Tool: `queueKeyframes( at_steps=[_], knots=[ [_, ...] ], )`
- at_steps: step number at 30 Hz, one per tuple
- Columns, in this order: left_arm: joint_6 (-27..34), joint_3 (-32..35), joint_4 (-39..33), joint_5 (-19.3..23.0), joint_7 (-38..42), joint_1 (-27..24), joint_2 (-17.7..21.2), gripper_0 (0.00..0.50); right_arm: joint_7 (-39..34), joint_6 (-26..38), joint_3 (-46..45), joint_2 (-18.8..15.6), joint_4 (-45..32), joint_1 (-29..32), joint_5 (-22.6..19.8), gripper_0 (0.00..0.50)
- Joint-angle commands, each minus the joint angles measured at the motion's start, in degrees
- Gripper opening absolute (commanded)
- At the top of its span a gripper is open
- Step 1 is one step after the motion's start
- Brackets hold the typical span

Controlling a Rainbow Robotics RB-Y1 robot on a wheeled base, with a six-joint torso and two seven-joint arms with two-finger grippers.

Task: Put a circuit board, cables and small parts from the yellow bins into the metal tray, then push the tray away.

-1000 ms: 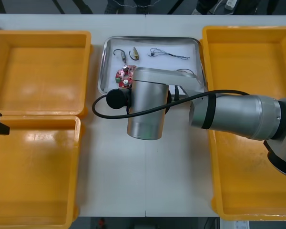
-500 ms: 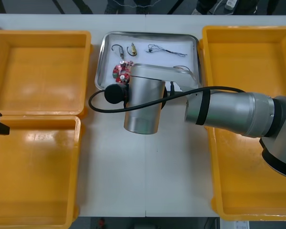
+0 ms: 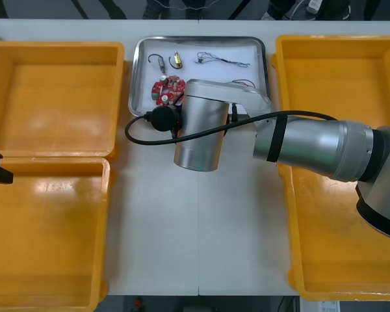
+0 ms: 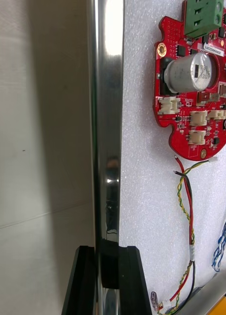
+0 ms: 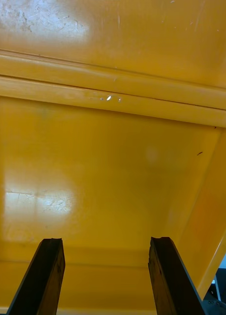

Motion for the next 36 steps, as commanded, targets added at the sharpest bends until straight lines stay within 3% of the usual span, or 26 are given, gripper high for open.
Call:
queueKeyframes(
  at_steps=[1, 27, 36],
  knots=[
    [0.4, 1.8, -1.7, 0.5, -3.6, 0.9, 2.5, 0.5, 1.4, -2.0, -2.0, 1.4, 1.3, -4.0, 0.8, 0.0],
    [0.4, 1.8, -1.7, 0.5, -3.6, 0.9, 2.5, 0.5, 2.9, -15.1, -2.0, 2.6, 14.3, -5.8, 1.8, 0.001],
    [0.4, 1.8, -1.7, 0.5, -3.6, 0.9, 2.5, 0.5, 2.9, -15.2, -2.3, 3.0, 15.2, -5.9, 2.2, 0.0]
  ],
)
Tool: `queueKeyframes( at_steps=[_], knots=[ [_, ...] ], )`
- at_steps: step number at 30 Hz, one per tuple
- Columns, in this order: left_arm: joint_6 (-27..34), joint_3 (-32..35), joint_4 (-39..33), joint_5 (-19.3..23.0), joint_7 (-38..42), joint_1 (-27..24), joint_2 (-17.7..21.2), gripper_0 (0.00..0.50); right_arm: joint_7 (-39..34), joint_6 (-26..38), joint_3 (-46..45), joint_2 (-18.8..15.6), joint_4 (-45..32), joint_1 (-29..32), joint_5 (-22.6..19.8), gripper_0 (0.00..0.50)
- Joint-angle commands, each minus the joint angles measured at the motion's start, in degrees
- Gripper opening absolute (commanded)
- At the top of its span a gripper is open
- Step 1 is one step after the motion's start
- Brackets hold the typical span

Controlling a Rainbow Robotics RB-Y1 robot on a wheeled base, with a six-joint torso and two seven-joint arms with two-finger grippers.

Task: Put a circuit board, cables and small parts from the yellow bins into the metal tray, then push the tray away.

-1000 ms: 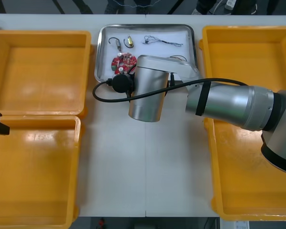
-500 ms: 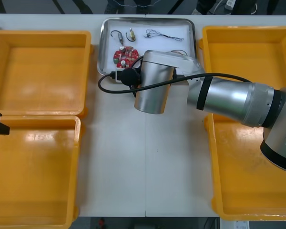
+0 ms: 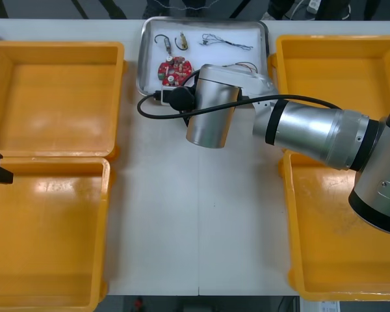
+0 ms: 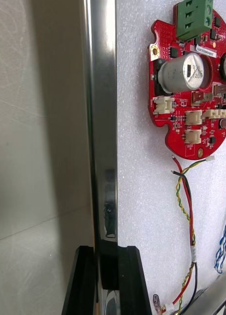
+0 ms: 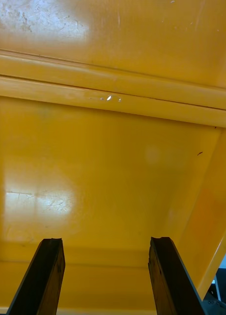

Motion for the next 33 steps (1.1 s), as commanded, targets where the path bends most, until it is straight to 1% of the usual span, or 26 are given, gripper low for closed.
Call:
queueKeyframes(
  at_steps=[1, 2, 3, 4, 6, 8, 9, 12, 15, 21, 25, 30, 31, 33],
  knots=[
    [0.4, 1.8, -1.7, 0.5, -3.6, 0.8, 2.5, 0.5, 2.7, -0.3, -2.1, 1.3, -0.3, -3.3, 0.8, 0.016],
    [0.4, 1.8, -1.7, 0.5, -3.6, 0.8, 2.5, 0.5, 2.7, -0.3, -2.1, 1.2, -0.3, -3.3, 0.9, 0.095],
    [0.4, 1.8, -1.7, 0.5, -3.6, 0.8, 2.5, 0.5, 2.7, -0.2, -2.1, 1.3, -0.3, -3.3, 0.9, 0.144],
    [0.4, 1.8, -1.7, 0.5, -3.6, 0.8, 2.5, 0.5, 2.7, -0.1, -2.1, 1.3, -0.3, -3.3, 0.9, 0.237],
    [0.4, 1.8, -1.7, 0.5, -3.6, 0.8, 2.5, 0.5, 2.7, 0.1, -2.1, 1.4, -0.3, -3.3, 1.1, 0.303],
    [0.4, 1.8, -1.7, 0.5, -3.6, 0.8, 2.5, 0.5, 2.7, 0.3, -2.3, 1.6, -0.3, -3.3, 1.2, 0.489],
    [0.4, 1.8, -1.7, 0.5, -3.6, 0.8, 2.5, 0.5, 2.7, 0.4, -2.3, 1.6, -0.3, -3.3, 1.2, 0.5],
    [0.4, 1.8, -1.7, 0.5, -3.6, 0.8, 2.5, 0.5, 2.7, 1.4, -3.0, 1.9, -0.7, -3.3, 1.2, 0.5],
    [0.4, 1.8, -1.7, 0.5, -3.6, 0.8, 2.5, 0.5, 2.4, 4.6, -4.1, 2.3, -2.6, -3.0, 0.8, 0.5],
    [0.4, 1.8, -1.7, 0.5, -3.6, 0.8, 2.5, 0.5, 2.0, 11.8, -9.4, 2.6, -9.2, -0.4, -0.7, 0.5],
    [0.4, 1.8, -1.7, 0.5, -3.6, 0.8, 2.5, 0.5, 2.0, 18.4, -14.0, 3.4, -15.2, 2.3, -0.6, 0.5],
    [0.4, 1.8, -1.7, 0.5, -3.6, 0.8, 2.5, 0.5, 2.4, 29.0, -22.1, 5.0, -23.0, 6.6, -0.6, 0.5],
    [0.4, 1.8, -1.7, 0.5, -3.6, 0.8, 2.5, 0.5, 2.5, 30.1, -23.0, 5.0, -23.9, 7.1, -0.6, 0.5],
    [0.4, 1.8, -1.7, 0.5, -3.6, 0.8, 2.5, 0.5, 2.0, 34.9, -26.7, 5.0, -27.8, 9.6, -0.6, 0.5]
  ],
)
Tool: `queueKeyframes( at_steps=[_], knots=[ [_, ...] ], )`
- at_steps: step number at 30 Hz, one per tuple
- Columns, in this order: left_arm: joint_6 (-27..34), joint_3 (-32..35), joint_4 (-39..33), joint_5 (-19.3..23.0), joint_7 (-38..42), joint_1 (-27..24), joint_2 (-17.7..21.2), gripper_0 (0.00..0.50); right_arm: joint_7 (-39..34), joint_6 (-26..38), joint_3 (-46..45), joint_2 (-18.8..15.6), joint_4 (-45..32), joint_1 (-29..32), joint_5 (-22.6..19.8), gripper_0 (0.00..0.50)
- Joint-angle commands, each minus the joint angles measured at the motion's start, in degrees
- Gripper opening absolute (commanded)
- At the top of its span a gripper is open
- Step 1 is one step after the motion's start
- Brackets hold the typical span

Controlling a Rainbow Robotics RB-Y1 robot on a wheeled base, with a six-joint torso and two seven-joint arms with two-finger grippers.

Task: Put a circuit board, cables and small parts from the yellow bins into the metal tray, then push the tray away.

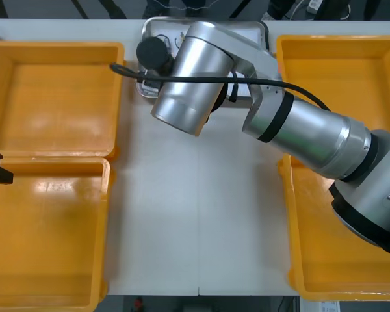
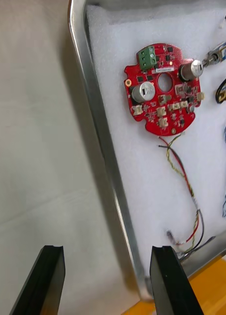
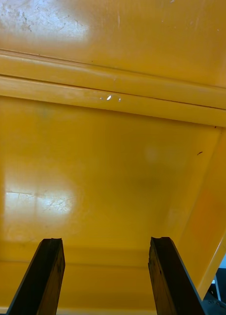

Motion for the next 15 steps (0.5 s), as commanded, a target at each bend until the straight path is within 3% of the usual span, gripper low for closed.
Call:
queueKeyframes(
  at_steps=[1, 7, 15],
  knots=[
    [0.4, 1.8, -1.7, 0.5, -3.6, 0.8, 2.5, 0.5, 2.0, 7.4, -8.7, 1.6, -8.2, 4.8, -0.2, 0.5],
    [0.4, 1.8, -1.7, 0.5, -3.6, 0.8, 2.5, 0.5, 1.4, 19.8, -18.0, 0.6, -16.0, 9.6, -0.1, 0.5],
    [0.4, 1.8, -1.7, 0.5, -3.6, 0.8, 2.5, 0.5, -0.2, 20.7, -31.3, 0.6, -24.4, 16.6, 0.0, 0.5]
  ],
)
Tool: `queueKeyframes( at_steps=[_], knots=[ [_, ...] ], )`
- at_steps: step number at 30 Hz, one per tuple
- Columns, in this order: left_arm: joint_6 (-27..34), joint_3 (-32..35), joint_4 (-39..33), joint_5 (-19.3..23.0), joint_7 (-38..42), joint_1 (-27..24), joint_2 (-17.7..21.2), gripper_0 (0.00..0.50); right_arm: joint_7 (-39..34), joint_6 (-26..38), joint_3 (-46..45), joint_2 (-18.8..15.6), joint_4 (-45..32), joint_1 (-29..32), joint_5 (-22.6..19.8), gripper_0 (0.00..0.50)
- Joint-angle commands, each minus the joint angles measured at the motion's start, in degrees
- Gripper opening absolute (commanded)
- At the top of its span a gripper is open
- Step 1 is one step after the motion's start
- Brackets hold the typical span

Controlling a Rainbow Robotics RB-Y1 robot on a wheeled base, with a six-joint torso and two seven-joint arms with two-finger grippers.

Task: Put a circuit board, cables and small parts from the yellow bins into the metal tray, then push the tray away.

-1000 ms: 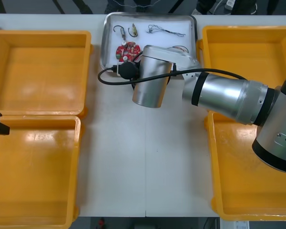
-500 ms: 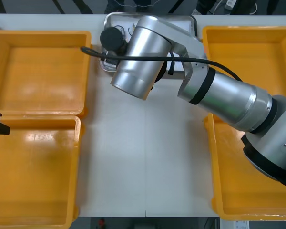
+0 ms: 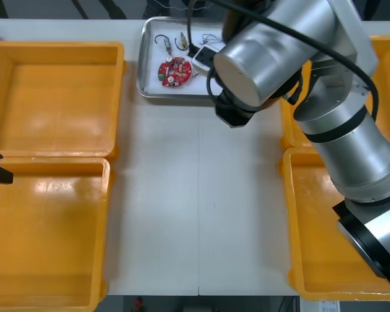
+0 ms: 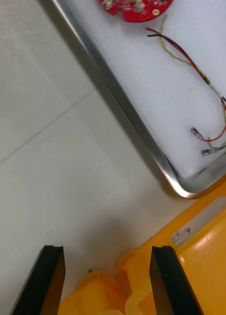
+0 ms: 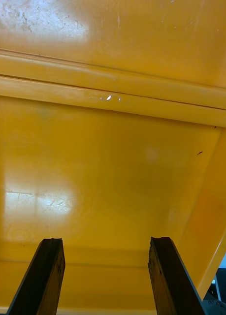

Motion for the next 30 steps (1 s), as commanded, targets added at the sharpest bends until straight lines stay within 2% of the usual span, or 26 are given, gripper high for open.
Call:
queueKeyframes(
  at_steps=[1, 10, 14, 21, 30],
  knots=[
    [0.4, 1.8, -1.7, 0.5, -3.6, 0.8, 2.5, 0.5, -0.4, 0.3, -8.0, 0.1, -5.8, 4.1, 0.0, 0.5],
    [0.4, 1.8, -1.7, 0.5, -3.6, 0.8, 2.5, 0.5, -2.6, 0.3, -16.2, 0.0, -11.2, 9.4, 2.8, 0.5],
    [0.4, 1.8, -1.7, 0.5, -3.6, 0.8, 2.5, 0.5, -4.5, 0.3, -19.1, -0.8, -14.8, 13.6, 2.9, 0.5],
    [0.4, 1.8, -1.7, 0.5, -3.6, 0.8, 2.5, 0.5, -11.0, 0.3, -23.1, -4.6, -19.3, 20.2, -1.3, 0.5],
    [0.4, 1.8, -1.7, 0.5, -3.6, 0.8, 2.5, 0.5, -11.7, 0.3, -30.7, -8.9, -20.2, 24.8, -8.4, 0.5]
  ],
)
